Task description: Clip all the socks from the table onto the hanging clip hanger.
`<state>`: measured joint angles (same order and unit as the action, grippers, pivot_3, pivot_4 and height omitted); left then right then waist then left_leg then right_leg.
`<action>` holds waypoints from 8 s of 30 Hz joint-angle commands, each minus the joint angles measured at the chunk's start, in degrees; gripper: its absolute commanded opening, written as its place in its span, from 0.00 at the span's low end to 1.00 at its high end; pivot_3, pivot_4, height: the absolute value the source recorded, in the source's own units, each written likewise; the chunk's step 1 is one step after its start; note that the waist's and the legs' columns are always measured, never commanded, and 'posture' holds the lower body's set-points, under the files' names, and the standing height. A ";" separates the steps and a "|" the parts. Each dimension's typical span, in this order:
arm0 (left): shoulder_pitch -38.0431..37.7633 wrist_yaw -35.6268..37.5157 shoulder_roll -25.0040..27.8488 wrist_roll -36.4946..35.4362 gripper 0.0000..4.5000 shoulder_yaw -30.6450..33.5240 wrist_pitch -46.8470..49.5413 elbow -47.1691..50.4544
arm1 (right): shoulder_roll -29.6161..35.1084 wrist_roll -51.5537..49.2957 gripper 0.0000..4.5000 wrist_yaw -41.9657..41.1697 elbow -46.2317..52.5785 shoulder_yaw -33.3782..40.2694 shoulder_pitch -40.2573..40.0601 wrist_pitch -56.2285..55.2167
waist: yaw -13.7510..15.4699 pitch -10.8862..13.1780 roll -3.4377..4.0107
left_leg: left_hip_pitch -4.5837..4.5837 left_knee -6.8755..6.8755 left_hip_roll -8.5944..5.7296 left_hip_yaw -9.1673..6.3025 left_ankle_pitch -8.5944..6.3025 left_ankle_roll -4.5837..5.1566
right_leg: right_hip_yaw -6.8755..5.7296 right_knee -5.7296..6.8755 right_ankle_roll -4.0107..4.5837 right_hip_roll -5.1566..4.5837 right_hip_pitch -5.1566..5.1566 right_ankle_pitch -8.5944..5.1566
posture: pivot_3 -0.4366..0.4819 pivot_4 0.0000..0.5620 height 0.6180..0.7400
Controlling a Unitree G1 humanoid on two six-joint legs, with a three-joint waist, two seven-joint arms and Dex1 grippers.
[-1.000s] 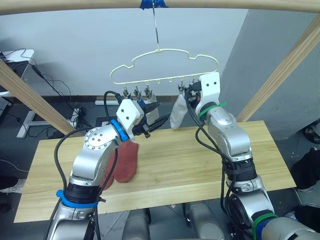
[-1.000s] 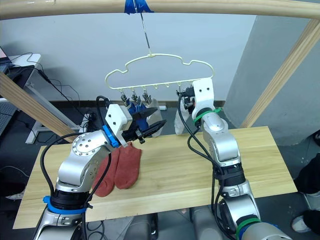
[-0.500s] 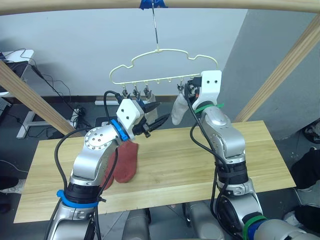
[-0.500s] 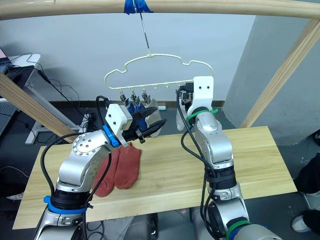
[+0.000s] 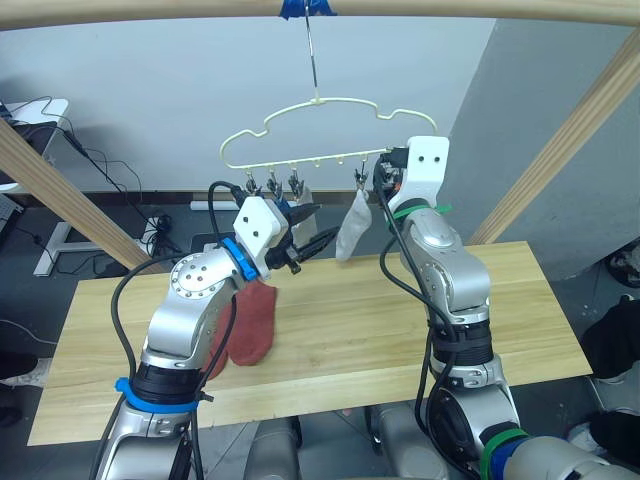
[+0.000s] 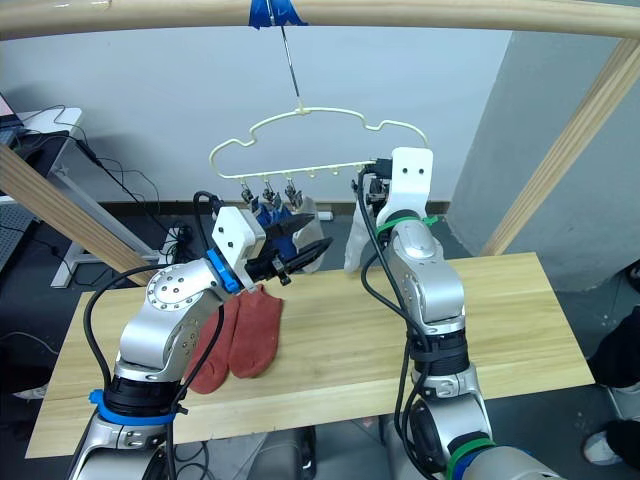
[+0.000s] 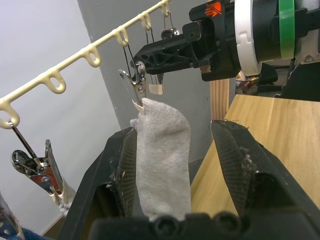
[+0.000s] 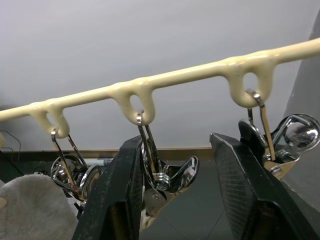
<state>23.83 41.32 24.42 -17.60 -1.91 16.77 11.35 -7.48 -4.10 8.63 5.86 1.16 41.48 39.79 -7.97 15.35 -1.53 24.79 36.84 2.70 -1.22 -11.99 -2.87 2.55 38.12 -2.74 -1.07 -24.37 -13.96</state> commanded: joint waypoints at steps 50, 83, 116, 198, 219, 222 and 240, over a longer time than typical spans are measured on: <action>-19.75 -25.95 -10.22 7.14 0.85 5.26 10.65 4.62 | -2.05 -9.41 0.01 4.37 7.11 -0.68 2.00 4.68 | -0.15 -0.01 0.00 | -0.01 0.02 0.02 -0.01 0.00 0.01 | 0.02 0.02 0.00 -0.02 0.00 0.00 | 0.27 0.44 1.00; -13.02 -32.41 -13.65 10.42 0.59 7.17 15.23 -20.02 | -1.83 -9.34 0.01 1.89 7.77 -1.00 1.92 6.42 | -0.11 -0.01 0.01 | -0.04 0.02 0.01 -0.06 0.02 0.04 | -0.04 -0.03 -0.11 0.00 0.06 -0.03 | 0.24 0.47 1.00; -15.60 -14.31 -19.44 0.98 0.00 -2.15 4.98 -3.70 | -1.22 -8.78 0.01 1.56 7.68 -0.15 2.45 5.64 | -0.17 -0.01 0.01 | 0.02 -0.11 0.01 0.01 0.02 0.04 | -0.01 -0.19 -0.14 -0.02 0.01 -0.05 | 0.22 0.45 1.00; 8.29 -30.93 -38.34 0.37 0.00 -2.03 -9.51 -22.86 | 0.15 -5.16 0.01 0.73 8.17 -1.23 2.50 6.81 | -1.18 -0.01 0.00 | 0.09 -0.19 -0.03 0.00 0.01 0.05 | -0.02 -0.35 -0.30 0.01 0.01 -0.14 | 0.19 0.42 1.00; 10.62 -29.33 -38.37 -0.99 0.00 -3.56 -10.59 -21.21 | -0.05 -4.98 0.01 0.18 7.79 -1.29 2.43 6.97 | -1.36 -0.01 0.01 | 0.09 -0.19 -0.04 0.00 0.01 0.05 | -0.02 -0.34 -0.30 0.02 0.01 -0.14 | 0.19 0.42 1.00; 10.75 -28.90 -38.26 -0.96 0.00 -3.83 -10.83 -20.97 | -0.07 -4.96 0.01 0.12 7.77 -1.31 2.41 6.98 | -1.36 -0.01 0.01 | 0.09 -0.19 -0.03 0.00 0.01 0.05 | -0.02 -0.34 -0.30 0.01 0.01 -0.14 | 0.19 0.42 1.00; 11.50 -26.48 -37.94 -0.43 0.00 -5.08 -11.73 -22.33 | -1.11 -5.89 0.49 -0.06 8.74 -0.46 2.19 7.12 | -1.38 -0.01 0.00 | 0.09 -0.19 -0.04 0.00 0.01 0.05 | -0.02 -0.34 -0.30 0.01 0.01 -0.14 | 0.19 0.42 1.00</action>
<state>30.36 14.26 -10.32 -17.87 -6.33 6.61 -11.93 -7.39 -9.29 8.80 11.17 0.62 43.26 47.53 -9.35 15.35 -1.53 24.87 36.66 2.66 -1.22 -11.97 -2.82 2.53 37.79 -3.04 -1.06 -24.36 -14.10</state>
